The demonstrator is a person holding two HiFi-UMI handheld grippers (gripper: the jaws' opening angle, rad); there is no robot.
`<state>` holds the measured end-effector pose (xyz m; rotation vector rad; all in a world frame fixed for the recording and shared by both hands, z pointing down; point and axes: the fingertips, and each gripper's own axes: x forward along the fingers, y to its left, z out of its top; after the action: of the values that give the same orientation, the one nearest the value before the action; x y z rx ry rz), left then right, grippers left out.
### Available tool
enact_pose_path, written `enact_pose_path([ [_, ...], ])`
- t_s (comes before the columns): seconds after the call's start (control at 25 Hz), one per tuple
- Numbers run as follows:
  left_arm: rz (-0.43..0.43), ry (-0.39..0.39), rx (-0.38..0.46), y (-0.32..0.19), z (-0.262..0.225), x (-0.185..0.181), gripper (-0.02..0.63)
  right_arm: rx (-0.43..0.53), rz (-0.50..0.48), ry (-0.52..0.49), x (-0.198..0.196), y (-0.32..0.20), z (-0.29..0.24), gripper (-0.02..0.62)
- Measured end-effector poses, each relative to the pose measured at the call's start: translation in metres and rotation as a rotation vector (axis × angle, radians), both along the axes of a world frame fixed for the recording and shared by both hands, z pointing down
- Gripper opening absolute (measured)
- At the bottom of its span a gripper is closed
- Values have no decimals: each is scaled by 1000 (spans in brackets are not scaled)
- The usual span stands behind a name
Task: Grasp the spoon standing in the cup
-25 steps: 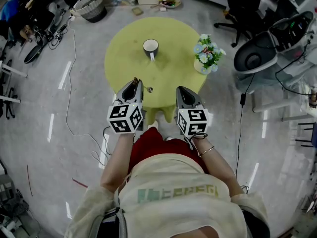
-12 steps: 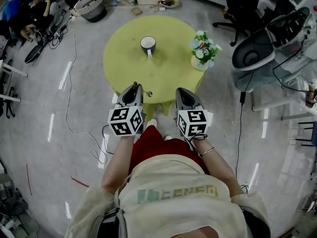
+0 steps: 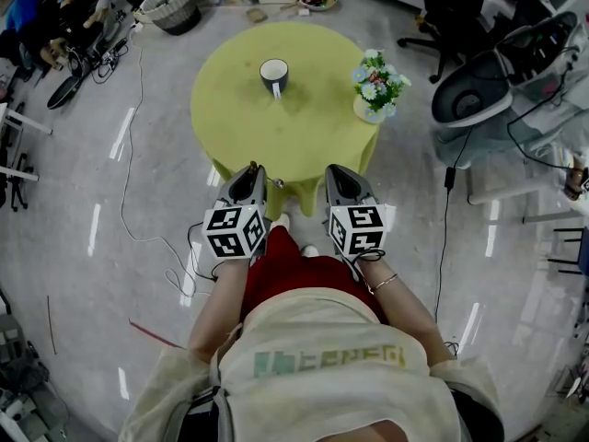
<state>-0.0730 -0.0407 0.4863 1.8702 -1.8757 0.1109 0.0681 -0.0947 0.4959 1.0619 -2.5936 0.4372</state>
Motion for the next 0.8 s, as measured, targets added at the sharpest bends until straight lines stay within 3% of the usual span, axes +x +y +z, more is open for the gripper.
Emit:
enact_pose_path([
  [0.32,-17,-3,-24,26,9,5,57,5,-22,12,9,15,2,37],
  [0.8,-17,-37,13,34,-11,19,57,56,-44,-13,20,27,-15,35],
])
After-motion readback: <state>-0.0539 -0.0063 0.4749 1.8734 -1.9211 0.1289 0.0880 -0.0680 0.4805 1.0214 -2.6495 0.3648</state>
